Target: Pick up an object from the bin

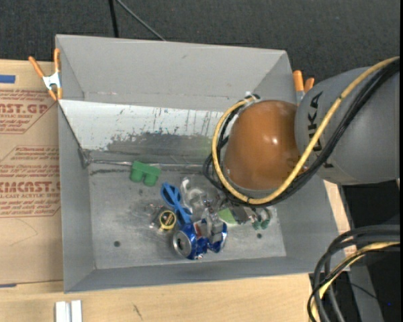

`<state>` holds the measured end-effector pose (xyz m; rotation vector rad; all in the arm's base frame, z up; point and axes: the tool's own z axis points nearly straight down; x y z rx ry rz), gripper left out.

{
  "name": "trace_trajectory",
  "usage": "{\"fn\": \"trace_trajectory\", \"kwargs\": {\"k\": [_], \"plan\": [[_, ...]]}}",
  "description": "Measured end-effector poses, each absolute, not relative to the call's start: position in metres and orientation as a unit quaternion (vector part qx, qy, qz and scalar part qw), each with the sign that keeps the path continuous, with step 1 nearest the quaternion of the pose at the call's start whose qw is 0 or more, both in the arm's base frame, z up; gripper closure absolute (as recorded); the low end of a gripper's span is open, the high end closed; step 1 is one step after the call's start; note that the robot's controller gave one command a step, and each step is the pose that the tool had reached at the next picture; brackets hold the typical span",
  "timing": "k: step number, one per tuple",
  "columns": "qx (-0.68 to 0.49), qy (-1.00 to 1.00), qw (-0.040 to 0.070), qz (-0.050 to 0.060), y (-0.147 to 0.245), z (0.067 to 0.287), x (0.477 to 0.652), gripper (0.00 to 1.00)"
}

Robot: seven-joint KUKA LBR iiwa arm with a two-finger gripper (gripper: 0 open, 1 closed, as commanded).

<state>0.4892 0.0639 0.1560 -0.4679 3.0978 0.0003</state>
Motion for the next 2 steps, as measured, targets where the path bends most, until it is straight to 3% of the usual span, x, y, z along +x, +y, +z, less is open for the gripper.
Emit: {"fn": "trace_trajectory", "kwargs": {"k": [1, 2], "plan": [[-0.149, 0.989, 0.001, 0.0, 0.065, 0.164, 0.49, 1.0], [-0.149, 0.989, 0.002, 0.0, 0.065, 0.195, 0.49, 1.0]]}}
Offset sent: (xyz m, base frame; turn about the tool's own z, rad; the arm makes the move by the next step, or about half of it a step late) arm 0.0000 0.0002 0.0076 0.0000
